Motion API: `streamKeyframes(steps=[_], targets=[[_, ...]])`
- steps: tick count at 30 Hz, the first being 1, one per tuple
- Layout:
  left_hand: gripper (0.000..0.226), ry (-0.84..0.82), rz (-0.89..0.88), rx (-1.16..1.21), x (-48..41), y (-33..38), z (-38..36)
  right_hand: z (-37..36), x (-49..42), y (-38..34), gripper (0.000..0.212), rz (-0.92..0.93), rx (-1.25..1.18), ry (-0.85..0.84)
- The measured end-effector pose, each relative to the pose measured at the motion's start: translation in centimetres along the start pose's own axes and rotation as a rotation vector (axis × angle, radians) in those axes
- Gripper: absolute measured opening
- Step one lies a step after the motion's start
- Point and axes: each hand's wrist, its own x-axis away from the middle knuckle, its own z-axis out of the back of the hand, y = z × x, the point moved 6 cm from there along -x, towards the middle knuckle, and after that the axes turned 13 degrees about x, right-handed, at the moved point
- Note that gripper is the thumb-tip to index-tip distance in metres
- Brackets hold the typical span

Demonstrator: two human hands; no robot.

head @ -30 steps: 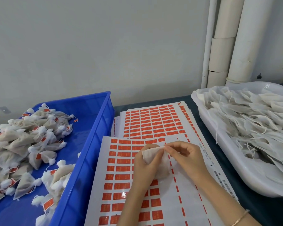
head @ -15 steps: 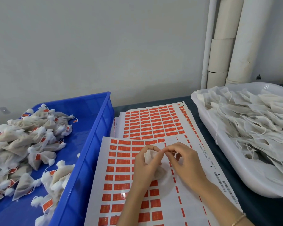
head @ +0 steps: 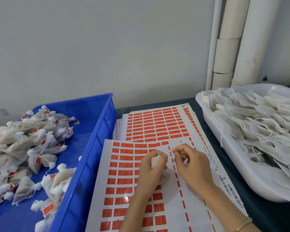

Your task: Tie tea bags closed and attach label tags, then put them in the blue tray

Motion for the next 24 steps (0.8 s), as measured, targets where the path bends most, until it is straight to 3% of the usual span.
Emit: streamKeyframes(steps=[10,18,21,24], targets=[[0.008,-0.052,0.0,0.0,0.2,-0.1,-0.5,0.8,-0.7,1.4,0.009,-0.145,0.125,0.07],[0.005,-0.101,-0.016,-0.043,0.3,0.0,-1.1,1.7,-1.0,1.5,0.009,-0.117,0.271,0.139],[0.004,-0.094,0.011,-0.03,0.3,-0.1,-0.8,1.3,-1.1,1.9,0.007,-0.188,0.139,0.063],[0.009,-0.121,0.042,0.001,0.3,0.0,-0.7,0.8,-1.4,2.6,0.004,-0.37,-0.283,-0.059]])
